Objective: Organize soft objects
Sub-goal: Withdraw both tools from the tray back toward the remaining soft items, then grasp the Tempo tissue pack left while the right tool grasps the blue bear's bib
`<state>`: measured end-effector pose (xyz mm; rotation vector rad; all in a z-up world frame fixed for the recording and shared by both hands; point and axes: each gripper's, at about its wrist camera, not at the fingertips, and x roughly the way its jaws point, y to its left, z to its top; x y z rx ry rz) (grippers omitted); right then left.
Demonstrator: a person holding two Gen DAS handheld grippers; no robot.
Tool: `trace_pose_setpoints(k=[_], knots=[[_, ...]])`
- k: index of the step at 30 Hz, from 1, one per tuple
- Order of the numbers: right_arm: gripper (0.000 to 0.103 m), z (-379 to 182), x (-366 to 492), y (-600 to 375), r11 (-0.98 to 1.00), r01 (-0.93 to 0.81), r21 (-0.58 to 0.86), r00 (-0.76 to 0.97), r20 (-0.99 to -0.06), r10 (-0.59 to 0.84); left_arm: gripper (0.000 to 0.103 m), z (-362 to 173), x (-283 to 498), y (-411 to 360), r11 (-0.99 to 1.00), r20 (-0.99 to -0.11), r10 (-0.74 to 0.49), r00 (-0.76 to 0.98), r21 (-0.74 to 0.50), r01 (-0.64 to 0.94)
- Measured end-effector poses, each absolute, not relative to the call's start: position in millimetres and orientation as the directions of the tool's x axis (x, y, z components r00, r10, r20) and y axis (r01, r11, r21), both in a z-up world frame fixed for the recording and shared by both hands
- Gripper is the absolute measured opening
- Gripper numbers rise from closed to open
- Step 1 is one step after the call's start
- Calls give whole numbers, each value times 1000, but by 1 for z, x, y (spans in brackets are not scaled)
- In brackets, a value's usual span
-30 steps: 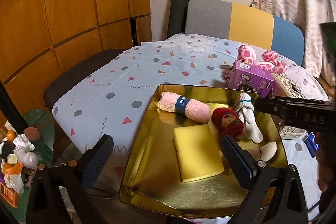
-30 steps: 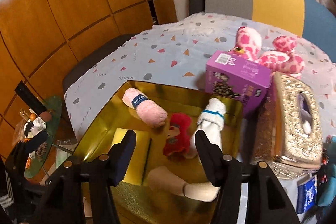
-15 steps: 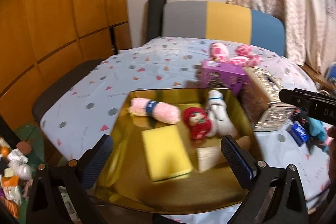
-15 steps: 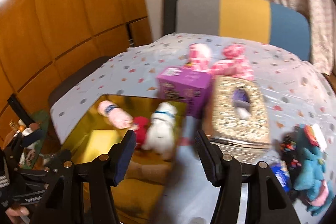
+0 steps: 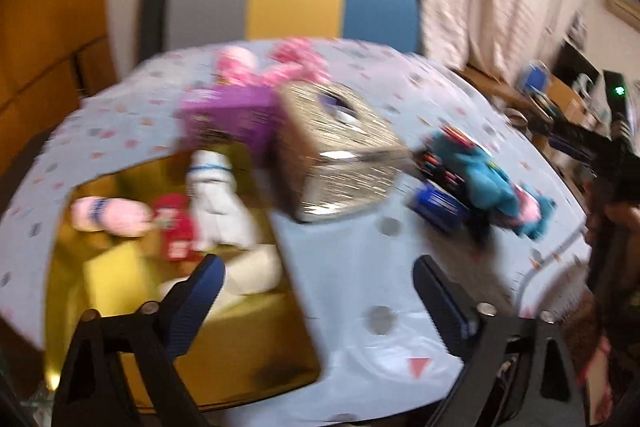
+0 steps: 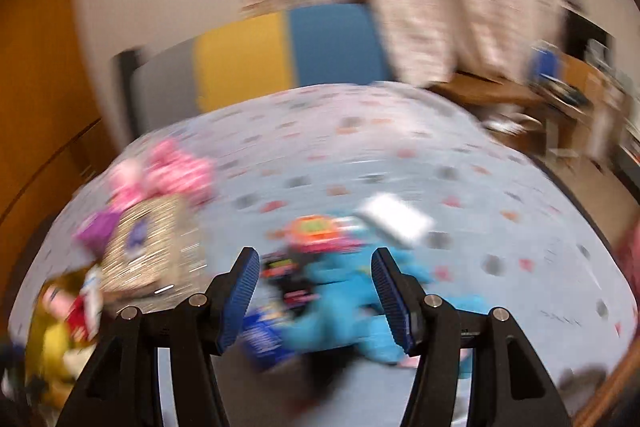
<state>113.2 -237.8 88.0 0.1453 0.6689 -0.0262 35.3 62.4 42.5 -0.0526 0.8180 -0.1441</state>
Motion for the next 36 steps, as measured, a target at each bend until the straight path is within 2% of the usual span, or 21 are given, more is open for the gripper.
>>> trace_pose_setpoints(k=[5,8,12,17,20,26,31,33,36], knots=[[59,70,117,-292,956,259,135,786,-605,-128,92,32,69,1,974,-756,-206,622,-97,205],[60,66,115,-312,934,303,190,791,-596,-136,83,19,93,-25,970,-791,-230,566,-141,196],[62,65,112,-318,933,269,240,800,-595,-78,65,-12,128,-61,975,-851,-221,476,-182,128],[62,60,114,-316,923,230,308,796,-605,3,64,-37,155,-85,972,-874,-221,433,-232,28],[62,58,113,-321,905,231,357,795,-605,35,65,-41,168,-104,981,-877,-181,444,-195,14],[63,52,115,-333,866,236,440,793,-602,89,80,-54,196,-116,989,-889,-106,445,-139,-41],[63,51,117,-332,862,218,457,788,-604,120,85,-61,210,-116,988,-898,-90,431,-134,-71],[63,50,118,-331,863,216,457,785,-607,125,84,-67,213,-117,992,-899,-77,431,-112,-55],[63,48,118,-332,861,223,456,781,-613,123,74,-66,202,-120,997,-882,-78,464,-73,28]])
